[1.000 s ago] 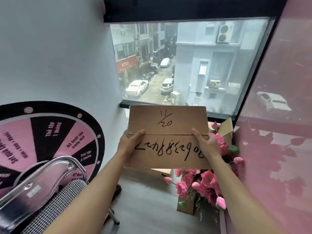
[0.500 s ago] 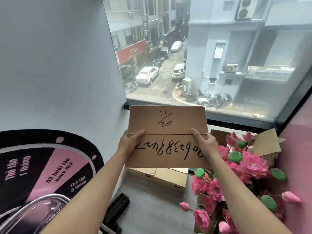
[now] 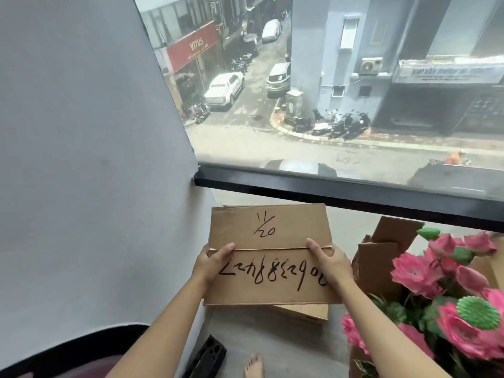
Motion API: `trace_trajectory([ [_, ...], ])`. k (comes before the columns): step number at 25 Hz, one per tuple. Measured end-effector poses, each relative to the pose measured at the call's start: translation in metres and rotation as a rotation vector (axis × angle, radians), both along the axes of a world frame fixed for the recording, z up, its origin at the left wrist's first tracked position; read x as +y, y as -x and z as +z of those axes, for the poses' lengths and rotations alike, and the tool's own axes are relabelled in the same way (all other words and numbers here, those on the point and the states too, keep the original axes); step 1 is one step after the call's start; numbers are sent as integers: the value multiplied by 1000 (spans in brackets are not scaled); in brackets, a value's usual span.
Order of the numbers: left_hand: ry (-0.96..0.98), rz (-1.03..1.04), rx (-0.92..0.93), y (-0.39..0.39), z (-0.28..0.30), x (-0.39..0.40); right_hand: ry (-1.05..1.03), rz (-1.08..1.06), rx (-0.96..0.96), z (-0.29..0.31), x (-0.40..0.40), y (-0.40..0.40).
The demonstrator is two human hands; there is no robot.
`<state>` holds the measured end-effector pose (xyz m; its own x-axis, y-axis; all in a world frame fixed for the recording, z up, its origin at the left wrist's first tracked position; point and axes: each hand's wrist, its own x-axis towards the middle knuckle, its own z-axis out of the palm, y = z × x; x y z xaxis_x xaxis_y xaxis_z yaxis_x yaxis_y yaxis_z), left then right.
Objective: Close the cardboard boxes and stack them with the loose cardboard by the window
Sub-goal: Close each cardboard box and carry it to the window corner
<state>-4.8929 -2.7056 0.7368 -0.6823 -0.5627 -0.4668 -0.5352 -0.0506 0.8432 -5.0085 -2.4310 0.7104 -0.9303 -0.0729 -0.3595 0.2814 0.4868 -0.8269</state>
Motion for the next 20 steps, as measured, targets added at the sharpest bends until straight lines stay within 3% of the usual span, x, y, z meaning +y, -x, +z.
trace_trajectory([
  [9, 37, -55, -261, 105, -134, -109, -133, -81, -207, -131, -104, 77],
  [16, 41, 21, -424, 117, -296, -141, -212, -38, -290, -283, -139, 104],
  [20, 146, 75, -508, 131, -371, -159, -211, -17, -317, -350, -161, 113],
])
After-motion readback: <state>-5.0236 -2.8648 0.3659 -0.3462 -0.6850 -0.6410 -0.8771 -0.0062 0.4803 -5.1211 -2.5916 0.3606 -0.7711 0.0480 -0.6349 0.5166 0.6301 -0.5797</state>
